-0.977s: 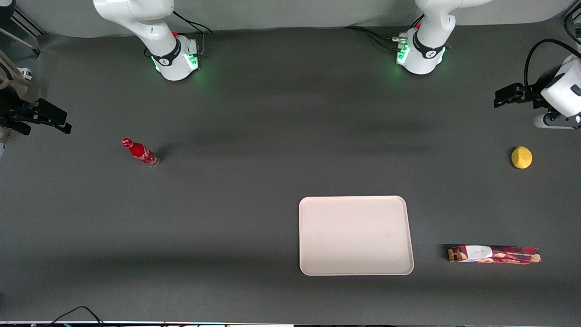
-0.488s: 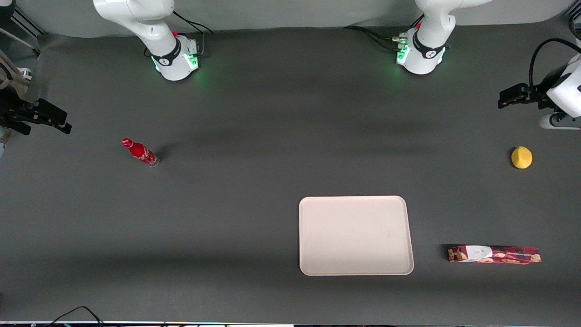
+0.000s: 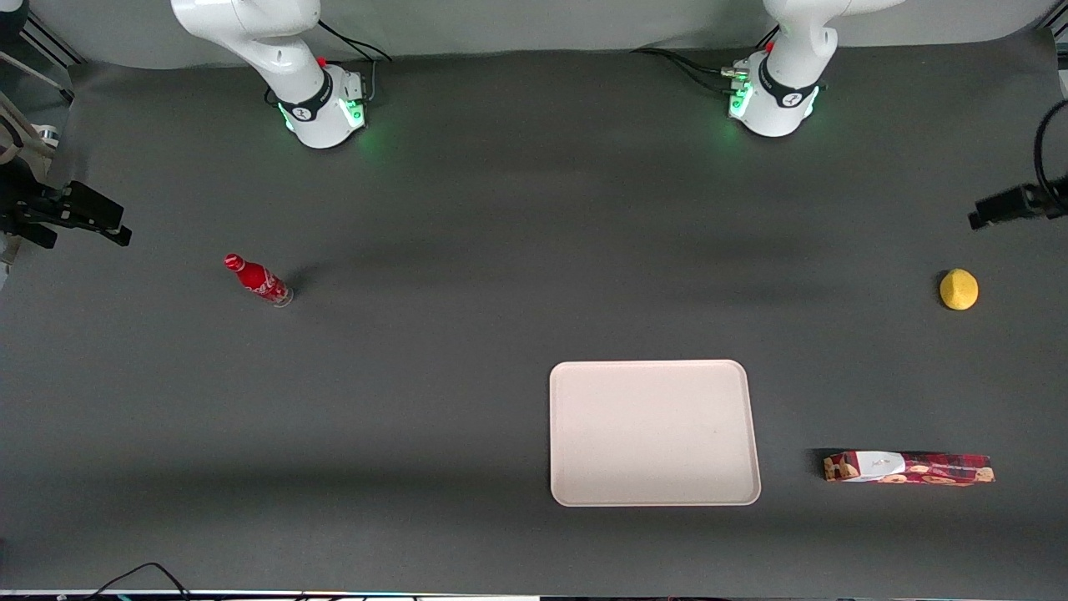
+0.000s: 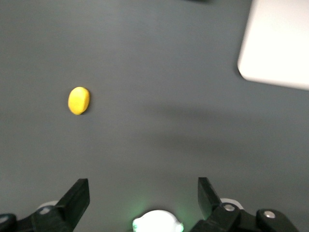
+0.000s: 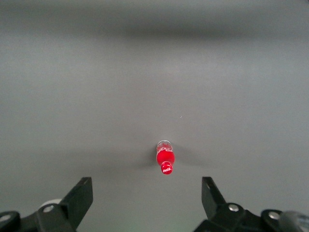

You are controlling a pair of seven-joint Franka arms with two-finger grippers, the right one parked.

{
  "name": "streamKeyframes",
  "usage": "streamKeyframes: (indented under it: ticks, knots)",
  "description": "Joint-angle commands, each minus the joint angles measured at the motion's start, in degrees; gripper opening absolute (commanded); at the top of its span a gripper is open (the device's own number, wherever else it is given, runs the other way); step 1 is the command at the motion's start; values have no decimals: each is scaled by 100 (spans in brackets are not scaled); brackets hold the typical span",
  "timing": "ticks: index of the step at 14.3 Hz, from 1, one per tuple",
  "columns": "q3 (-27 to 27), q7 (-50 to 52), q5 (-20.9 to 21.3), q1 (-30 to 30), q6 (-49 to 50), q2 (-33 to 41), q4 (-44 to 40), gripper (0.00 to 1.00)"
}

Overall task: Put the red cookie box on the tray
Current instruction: 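Move the left gripper toward the red plaid shortbread box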

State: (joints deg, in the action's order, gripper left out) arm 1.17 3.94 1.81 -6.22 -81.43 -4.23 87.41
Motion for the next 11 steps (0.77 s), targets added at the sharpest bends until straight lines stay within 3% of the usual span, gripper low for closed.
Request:
streamKeyframes:
  ticks: [1,6,11]
  knots:
    - [190,1737,118,25,180,-1235,-1286,100]
    - [287,4330,127,51,-951,-2221,-1473,100]
    - [270,5625,66,51,-2733,-2994,-1447,100]
